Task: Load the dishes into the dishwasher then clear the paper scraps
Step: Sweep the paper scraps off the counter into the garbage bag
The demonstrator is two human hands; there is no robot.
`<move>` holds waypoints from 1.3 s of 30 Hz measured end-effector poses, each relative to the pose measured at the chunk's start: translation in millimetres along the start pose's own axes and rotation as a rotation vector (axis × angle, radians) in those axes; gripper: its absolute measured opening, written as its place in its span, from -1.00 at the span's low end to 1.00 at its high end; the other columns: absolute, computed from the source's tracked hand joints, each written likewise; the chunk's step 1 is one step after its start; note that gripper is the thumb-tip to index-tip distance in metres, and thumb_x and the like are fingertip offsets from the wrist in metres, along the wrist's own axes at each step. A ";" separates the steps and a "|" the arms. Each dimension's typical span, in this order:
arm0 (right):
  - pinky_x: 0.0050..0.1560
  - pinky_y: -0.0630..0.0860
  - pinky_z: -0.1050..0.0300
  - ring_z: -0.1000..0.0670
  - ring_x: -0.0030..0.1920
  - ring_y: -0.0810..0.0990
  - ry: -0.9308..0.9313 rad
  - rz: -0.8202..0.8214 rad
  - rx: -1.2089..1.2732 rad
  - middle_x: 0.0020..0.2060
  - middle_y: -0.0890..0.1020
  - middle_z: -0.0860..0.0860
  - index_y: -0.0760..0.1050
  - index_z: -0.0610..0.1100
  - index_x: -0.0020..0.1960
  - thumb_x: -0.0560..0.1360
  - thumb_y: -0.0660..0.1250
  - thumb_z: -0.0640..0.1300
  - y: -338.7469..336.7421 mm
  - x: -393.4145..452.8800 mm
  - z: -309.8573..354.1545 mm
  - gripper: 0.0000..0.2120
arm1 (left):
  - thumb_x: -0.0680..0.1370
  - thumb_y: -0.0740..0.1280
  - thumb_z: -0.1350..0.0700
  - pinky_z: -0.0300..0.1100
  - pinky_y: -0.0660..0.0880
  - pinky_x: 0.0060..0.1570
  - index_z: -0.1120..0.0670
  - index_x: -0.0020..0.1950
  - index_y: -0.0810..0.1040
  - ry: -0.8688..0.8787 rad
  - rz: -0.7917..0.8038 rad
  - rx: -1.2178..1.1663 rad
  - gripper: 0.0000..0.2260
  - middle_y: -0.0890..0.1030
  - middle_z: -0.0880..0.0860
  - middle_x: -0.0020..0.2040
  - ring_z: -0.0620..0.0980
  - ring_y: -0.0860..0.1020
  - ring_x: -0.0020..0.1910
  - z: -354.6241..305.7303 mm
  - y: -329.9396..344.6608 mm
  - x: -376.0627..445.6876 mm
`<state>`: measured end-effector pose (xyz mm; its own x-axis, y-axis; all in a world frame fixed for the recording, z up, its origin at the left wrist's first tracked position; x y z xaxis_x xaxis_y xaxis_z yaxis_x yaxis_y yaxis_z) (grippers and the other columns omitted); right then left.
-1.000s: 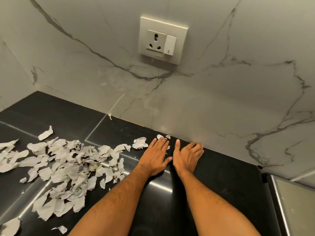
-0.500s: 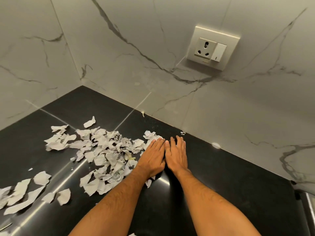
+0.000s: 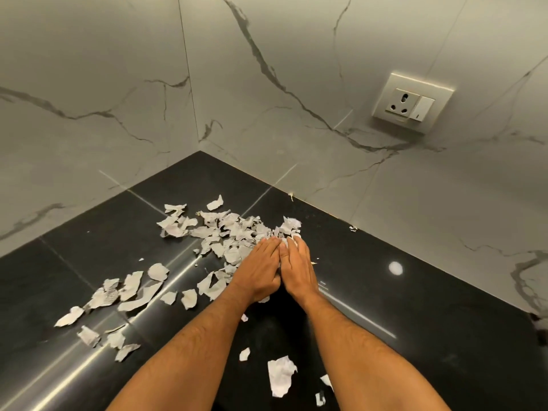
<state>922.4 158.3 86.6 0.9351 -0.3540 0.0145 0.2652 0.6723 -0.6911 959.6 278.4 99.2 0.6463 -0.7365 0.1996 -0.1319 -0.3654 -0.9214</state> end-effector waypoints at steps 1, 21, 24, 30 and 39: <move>0.57 0.18 -0.01 0.06 0.57 0.14 0.007 -0.016 -0.005 0.57 0.19 0.04 0.28 -0.02 0.54 0.67 -0.12 0.31 -3.8 -6.8 1.1 -0.39 | 0.55 0.09 0.08 0.00 0.02 0.59 0.21 0.60 0.14 0.014 -0.001 0.006 -0.39 0.23 0.18 0.58 0.04 0.13 0.59 -4.6 -3.3 -3.6; 0.63 -0.06 -0.10 -0.11 0.64 -0.04 0.344 -0.305 -0.363 0.62 0.11 -0.14 0.16 -0.16 0.61 0.68 -0.07 0.25 2.4 -233.3 -43.2 -0.34 | 0.58 0.11 -0.01 0.00 -0.09 0.60 0.25 0.61 0.12 0.357 0.269 0.051 -0.35 0.15 0.21 0.61 0.09 0.03 0.62 -92.8 52.9 -149.6; 0.63 -0.14 -0.08 -0.09 0.64 -0.15 0.402 -0.250 -0.423 0.64 0.00 -0.13 0.06 -0.15 0.64 0.67 -0.16 0.28 17.6 -239.7 -42.7 -0.30 | 0.62 -0.01 0.03 0.00 -0.12 0.60 0.22 0.63 0.01 0.345 0.279 0.086 -0.40 0.04 0.18 0.64 0.06 -0.06 0.63 -85.8 61.8 -163.9; 0.63 -0.21 -0.06 -0.09 0.64 -0.21 0.406 -0.204 -0.457 0.65 -0.09 -0.15 -0.08 -0.17 0.66 0.67 -0.18 0.25 37.3 -212.6 -28.0 -0.29 | 0.55 -0.28 0.04 -0.09 -0.32 0.53 0.22 0.62 -0.11 0.199 0.224 0.078 -0.36 -0.10 0.18 0.64 0.06 -0.19 0.62 -63.6 50.0 -160.4; 0.61 -0.27 -0.04 -0.10 0.63 -0.26 0.329 -0.144 -0.439 0.64 -0.18 -0.17 -0.22 -0.19 0.65 0.68 -0.19 0.22 83.8 -144.1 19.4 -0.30 | 0.57 -0.31 -0.02 -0.08 -0.28 0.57 0.21 0.62 -0.17 0.064 0.150 0.072 -0.36 -0.19 0.15 0.63 0.01 -0.25 0.61 14.2 29.5 -137.8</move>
<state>814.4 278.2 40.6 0.7556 -0.6535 -0.0460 0.1968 0.2935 -0.9355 877.3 377.2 39.8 0.5744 -0.8150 0.0770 -0.1676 -0.2092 -0.9634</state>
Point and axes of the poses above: each hand's wrist, its own x-axis towards the middle knuckle, its own y-axis out of the palm, z = x × y, the point moved 2 cm from there along x, towards the middle knuckle
